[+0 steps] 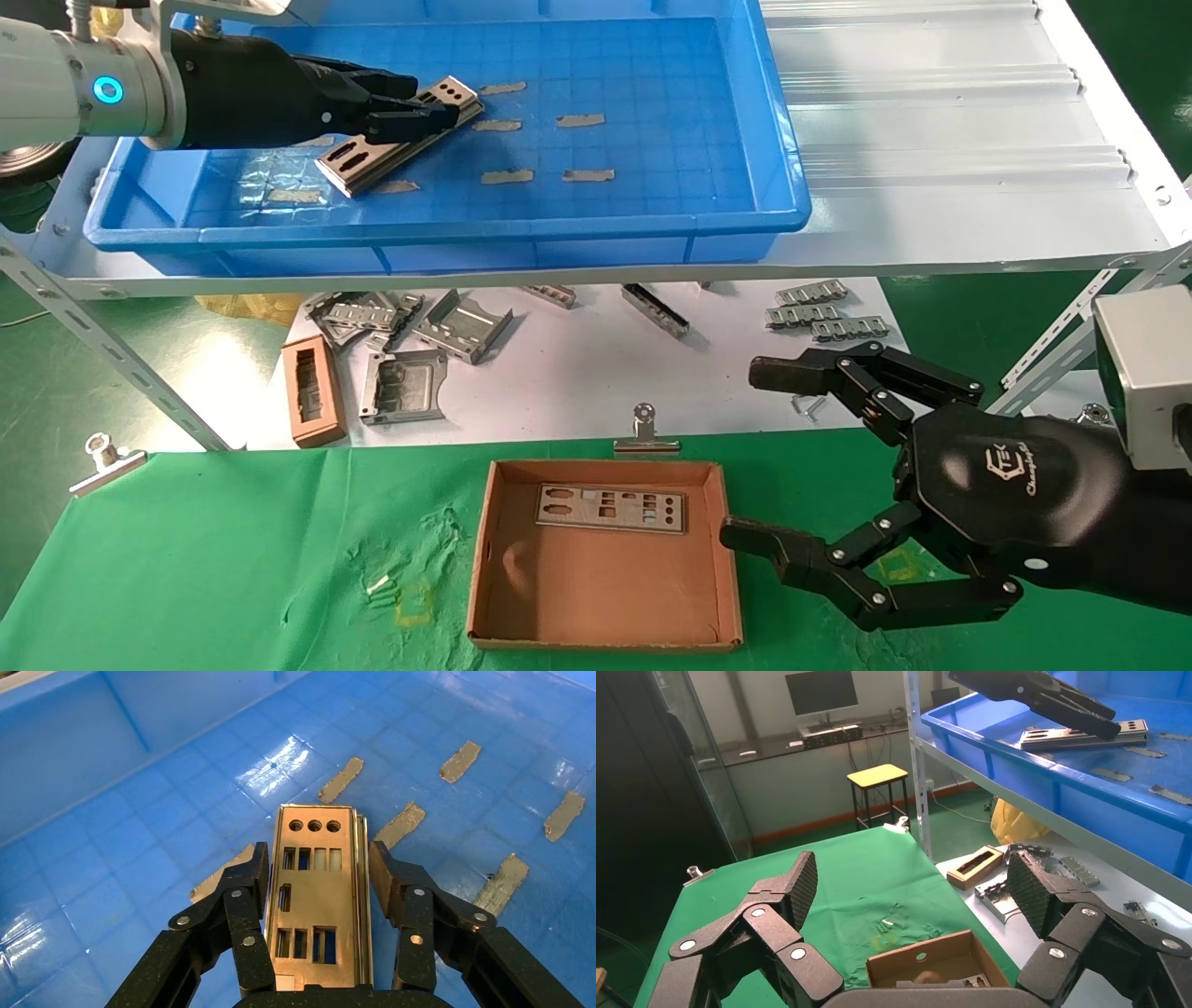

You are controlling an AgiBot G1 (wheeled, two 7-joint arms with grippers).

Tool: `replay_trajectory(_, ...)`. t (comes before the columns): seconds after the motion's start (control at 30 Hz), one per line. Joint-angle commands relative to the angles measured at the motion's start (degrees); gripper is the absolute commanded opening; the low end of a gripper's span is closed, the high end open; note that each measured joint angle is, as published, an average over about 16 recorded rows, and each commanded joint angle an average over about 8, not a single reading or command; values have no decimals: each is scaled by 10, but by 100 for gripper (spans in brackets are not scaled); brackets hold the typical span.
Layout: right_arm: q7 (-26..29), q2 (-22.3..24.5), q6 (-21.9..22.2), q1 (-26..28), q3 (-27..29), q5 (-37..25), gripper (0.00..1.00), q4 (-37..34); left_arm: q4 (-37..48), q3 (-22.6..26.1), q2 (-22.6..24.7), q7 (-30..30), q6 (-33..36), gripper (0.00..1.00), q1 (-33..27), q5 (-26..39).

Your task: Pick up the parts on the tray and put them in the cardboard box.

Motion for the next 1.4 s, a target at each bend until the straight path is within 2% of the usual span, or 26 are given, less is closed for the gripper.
replay_trajectory(0.03, 0, 0, 0, 0, 0, 0, 100, 0, 0, 0, 0, 0, 0, 0, 0, 0)
replay_trajectory(0.5, 0, 0, 0, 0, 0, 0, 100, 0, -3, -1, -2, -1, -3, 0, -8, -2)
replay_trajectory(0.9, 0, 0, 0, 0, 0, 0, 100, 0, -15, -10, -18, 8, 33, 0, -36, -14)
replay_trajectory(1.0, 0, 0, 0, 0, 0, 0, 100, 0, -19, -13, -25, 12, 68, 0, -43, -20)
replay_trajectory(1.27, 0, 0, 0, 0, 0, 0, 100, 0, -37, -29, -54, 47, 255, 0, -43, -48)
replay_trajectory(1.4, 0, 0, 0, 0, 0, 0, 100, 0, -55, -34, -63, 67, 311, 0, -35, -62)
